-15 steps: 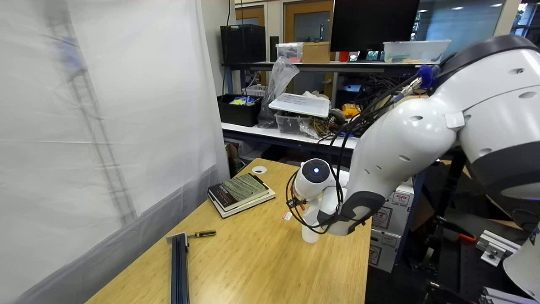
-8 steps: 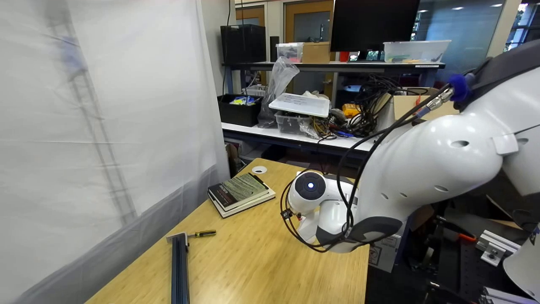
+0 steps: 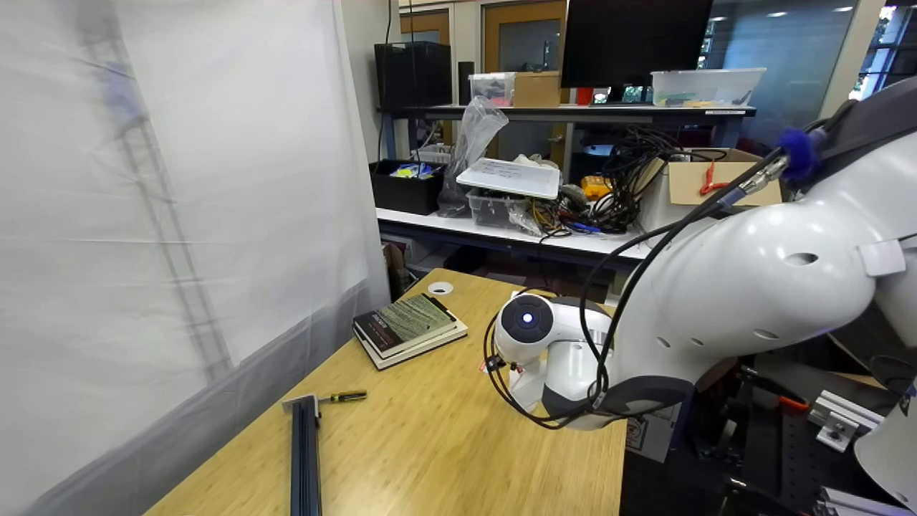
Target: Put the marker into the mug.
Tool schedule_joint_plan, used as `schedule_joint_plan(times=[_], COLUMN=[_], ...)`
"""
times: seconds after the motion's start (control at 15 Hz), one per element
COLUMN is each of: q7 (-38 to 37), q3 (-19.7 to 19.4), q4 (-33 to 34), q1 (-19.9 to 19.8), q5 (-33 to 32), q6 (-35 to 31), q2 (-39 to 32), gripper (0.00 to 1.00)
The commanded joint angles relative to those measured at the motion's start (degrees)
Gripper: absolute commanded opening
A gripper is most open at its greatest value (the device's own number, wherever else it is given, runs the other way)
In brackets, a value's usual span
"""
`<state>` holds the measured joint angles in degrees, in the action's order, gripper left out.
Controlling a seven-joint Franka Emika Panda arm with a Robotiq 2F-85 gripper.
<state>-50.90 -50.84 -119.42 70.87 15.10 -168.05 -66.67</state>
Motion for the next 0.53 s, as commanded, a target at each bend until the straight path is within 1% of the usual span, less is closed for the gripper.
schedule_joint_plan(times=[0.0,0.47], q7=[-2.32,-3.73], q3=[-1.70,-0.25], q4=[-1.72,-3.45], q1=[1.87,1.49], q5=[-1.38,-1.07], q6=[1.27,-0.08], q2=[-0.30,-0.85], gripper=[0.05,0.05])
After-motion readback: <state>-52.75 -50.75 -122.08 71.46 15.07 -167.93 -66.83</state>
